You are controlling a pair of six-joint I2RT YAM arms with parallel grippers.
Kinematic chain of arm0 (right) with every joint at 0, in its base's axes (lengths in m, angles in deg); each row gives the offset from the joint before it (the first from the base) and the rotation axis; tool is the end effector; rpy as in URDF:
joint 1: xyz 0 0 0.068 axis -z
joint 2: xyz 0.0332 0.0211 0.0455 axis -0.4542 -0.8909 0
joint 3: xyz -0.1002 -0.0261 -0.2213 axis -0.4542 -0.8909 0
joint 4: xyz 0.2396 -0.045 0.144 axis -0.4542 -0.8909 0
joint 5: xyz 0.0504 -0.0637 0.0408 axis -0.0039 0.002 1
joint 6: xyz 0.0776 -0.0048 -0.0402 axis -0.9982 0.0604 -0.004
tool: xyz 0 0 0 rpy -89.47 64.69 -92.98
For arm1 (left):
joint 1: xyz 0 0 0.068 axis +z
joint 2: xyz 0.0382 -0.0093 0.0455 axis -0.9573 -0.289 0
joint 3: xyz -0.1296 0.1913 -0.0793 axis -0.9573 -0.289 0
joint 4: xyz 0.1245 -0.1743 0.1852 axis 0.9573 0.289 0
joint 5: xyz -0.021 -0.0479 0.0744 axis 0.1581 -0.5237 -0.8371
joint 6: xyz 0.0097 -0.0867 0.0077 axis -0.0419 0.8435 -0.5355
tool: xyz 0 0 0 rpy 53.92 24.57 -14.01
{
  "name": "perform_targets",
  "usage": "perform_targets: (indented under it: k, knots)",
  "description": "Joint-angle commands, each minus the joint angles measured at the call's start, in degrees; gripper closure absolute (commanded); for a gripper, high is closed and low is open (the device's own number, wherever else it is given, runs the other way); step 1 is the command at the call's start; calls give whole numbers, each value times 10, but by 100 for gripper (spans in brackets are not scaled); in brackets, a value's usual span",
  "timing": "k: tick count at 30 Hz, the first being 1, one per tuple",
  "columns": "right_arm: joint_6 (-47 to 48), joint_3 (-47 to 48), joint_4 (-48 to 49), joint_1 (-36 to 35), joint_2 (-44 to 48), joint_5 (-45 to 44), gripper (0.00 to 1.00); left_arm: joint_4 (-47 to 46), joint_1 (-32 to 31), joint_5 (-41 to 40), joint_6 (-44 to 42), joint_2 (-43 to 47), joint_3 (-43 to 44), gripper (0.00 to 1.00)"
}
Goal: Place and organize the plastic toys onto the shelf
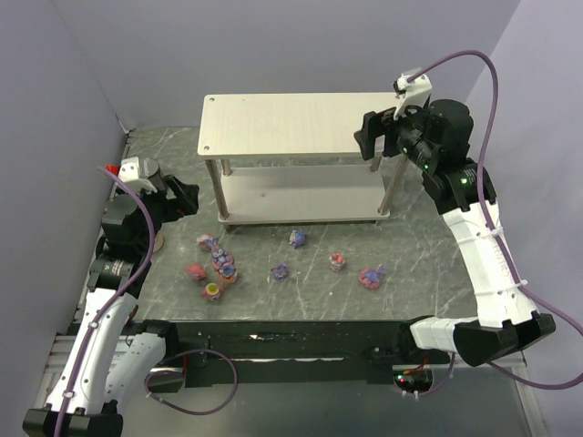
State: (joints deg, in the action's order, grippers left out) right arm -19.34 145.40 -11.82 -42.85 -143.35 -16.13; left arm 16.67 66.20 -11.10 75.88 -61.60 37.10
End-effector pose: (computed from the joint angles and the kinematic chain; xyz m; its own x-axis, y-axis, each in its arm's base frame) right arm 0.3123 0.0990 0.4645 -0.1181 -0.1389 -0.9832 -0.4074 0.9098 -0.0796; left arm 0.2548 -0.0322 0.3331 -0.1792 -0.3709 -0.9112 0.0685 0.9193 -0.3877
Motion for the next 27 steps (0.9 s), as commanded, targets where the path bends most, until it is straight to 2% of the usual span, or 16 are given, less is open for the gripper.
perform_targets:
  k: [1, 8, 20, 27]
  knots:
    - [42, -2, 35, 26, -7, 95, 0, -9, -2, 4, -7, 5, 8, 4]
    - [100, -22, 55, 58, -16, 184, 0, -7, -2, 5, -8, 1, 10, 4]
    - [130, 22, 38, 91, -88, 226, 0, 0, -1, 4, -10, -19, 19, 4]
    - [136, -12, 68, 96, -84, 247, 1, 3, 0, 3, -9, -26, 20, 4]
